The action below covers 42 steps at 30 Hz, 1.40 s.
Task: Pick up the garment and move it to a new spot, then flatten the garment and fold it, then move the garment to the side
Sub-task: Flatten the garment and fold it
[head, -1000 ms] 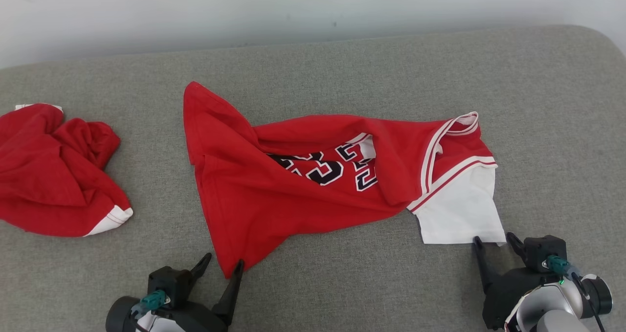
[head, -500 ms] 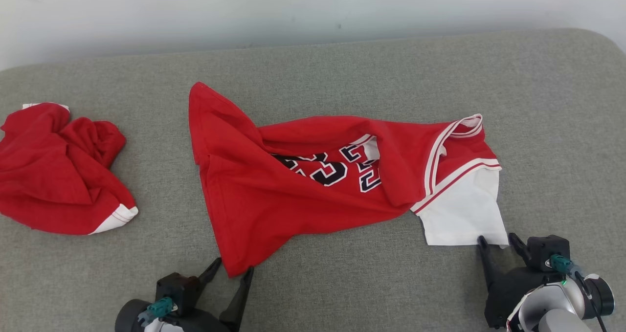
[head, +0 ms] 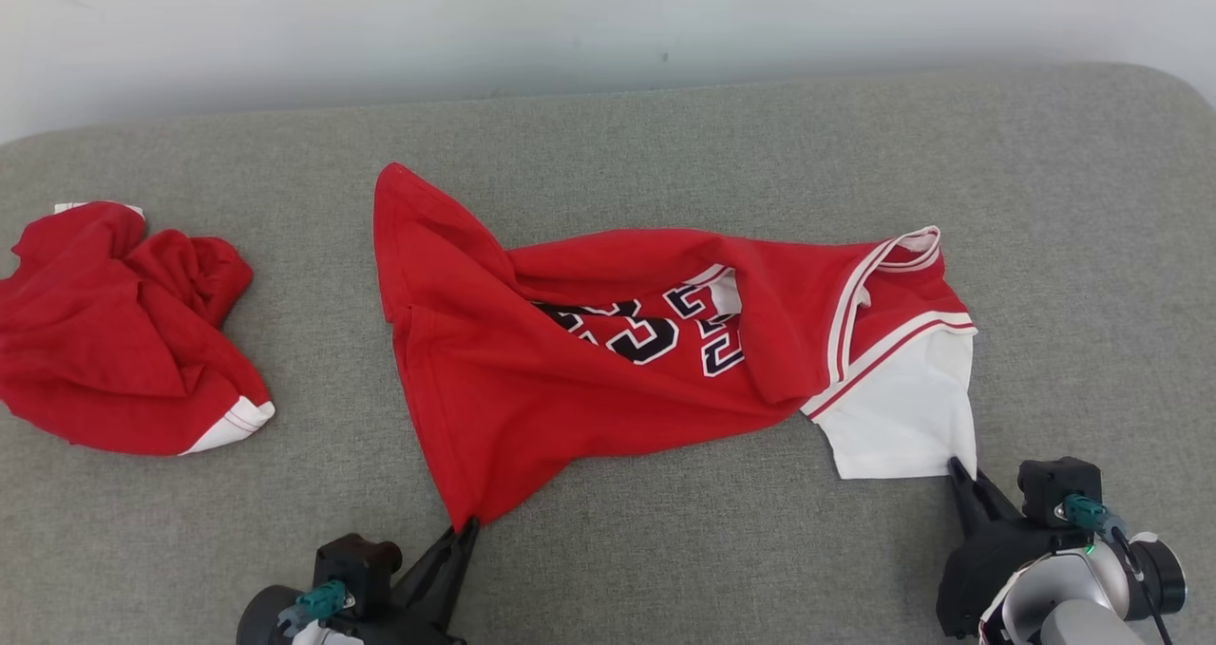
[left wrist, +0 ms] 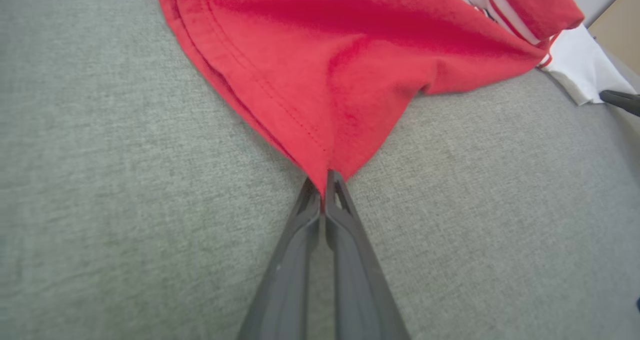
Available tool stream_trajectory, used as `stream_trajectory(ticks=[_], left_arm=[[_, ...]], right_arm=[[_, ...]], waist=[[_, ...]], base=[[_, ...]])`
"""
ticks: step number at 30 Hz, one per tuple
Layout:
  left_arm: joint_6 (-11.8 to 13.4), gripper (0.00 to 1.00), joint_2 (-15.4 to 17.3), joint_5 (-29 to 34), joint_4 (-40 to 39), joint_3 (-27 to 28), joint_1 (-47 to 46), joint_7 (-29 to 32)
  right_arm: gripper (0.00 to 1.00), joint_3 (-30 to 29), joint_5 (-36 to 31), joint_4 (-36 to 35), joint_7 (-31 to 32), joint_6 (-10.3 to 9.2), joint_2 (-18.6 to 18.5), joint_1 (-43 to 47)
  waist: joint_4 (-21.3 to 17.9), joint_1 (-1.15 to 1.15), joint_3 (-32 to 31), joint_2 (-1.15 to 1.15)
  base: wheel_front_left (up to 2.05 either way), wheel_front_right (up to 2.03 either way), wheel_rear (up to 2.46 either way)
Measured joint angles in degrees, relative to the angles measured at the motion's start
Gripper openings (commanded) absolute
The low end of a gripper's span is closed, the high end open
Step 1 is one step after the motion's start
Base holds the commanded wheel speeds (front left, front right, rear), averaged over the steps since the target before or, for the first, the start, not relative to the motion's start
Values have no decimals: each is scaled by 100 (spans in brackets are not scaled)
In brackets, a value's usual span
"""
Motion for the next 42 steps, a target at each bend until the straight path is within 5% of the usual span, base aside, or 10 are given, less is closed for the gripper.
stream_trajectory(ticks=[10,21,27,38,42], left_arm=[[8,0,77,-237,-110,269,6,-153],[58,0,31,-605,-1115,862,1,-352],[3,0,-51,-1013,-2175,1223,74,-379],[-93,0,58,-1748,-5269,1382,722,-417],[-96,0,156,-1920,-6068,1233,668,-403]], right_arm=[[0,-179,65,-34,-264,-20,-2,-9],[0,-895,207,-1010,-958,-160,-148,-36],[0,-1397,616,-2297,-1054,-146,-71,127],[0,-2334,1671,-5844,-1059,564,142,568],[0,-2543,2035,-6460,-1077,622,144,423]], waist=[[-12,0,-69,0],[-55,0,-161,0],[-125,0,-252,0],[-283,0,-382,0],[-300,0,-315,0]], base=[[0,0,0],[0,0,0],[0,0,0],[0,0,0],[0,0,0]])
